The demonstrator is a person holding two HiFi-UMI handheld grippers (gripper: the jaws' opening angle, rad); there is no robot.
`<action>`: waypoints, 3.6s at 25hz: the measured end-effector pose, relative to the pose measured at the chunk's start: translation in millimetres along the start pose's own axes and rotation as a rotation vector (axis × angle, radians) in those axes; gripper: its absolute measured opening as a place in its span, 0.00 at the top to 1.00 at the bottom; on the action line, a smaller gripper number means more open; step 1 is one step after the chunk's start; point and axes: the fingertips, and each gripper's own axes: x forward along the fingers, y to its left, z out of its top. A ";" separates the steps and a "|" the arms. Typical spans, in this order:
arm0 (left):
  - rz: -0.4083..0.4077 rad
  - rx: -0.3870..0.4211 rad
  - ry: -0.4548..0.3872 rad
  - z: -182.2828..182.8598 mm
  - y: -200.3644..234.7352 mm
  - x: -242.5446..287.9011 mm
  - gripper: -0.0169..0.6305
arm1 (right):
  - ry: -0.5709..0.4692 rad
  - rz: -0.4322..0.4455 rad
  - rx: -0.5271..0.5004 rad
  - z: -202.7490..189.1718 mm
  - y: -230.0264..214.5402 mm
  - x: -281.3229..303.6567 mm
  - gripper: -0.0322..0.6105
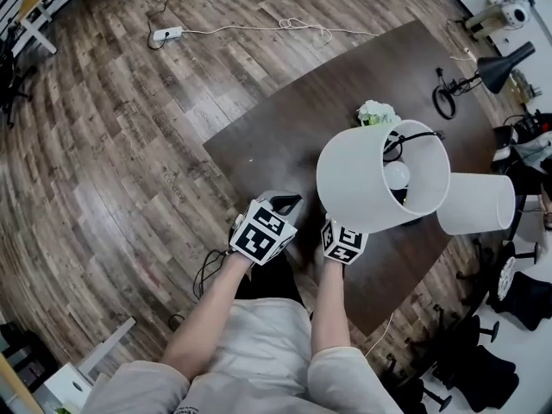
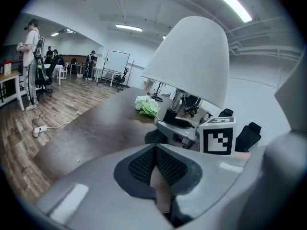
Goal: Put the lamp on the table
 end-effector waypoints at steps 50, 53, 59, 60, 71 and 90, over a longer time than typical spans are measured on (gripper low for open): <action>-0.004 0.210 -0.044 -48.6 -229.5 -143.3 0.97 | 0.002 0.111 0.281 46.0 43.9 -357.5 0.87; 0.044 0.150 -0.096 -50.9 -244.0 -159.0 0.97 | -0.011 0.122 0.284 46.1 44.0 -370.1 0.88; 0.098 0.082 -0.129 -75.2 -267.6 -178.6 0.97 | 0.003 0.157 0.241 40.2 52.9 -390.6 0.89; 0.106 0.088 -0.132 -76.6 -270.3 -182.3 0.97 | 0.006 0.162 0.232 40.1 54.0 -393.2 0.89; 0.139 0.082 -0.177 -92.1 -275.4 -209.5 0.97 | 0.091 0.209 0.166 14.8 61.6 -407.8 0.91; 0.162 0.138 -0.199 -86.8 -286.3 -219.1 0.97 | 0.057 0.164 0.150 24.3 48.6 -414.9 0.92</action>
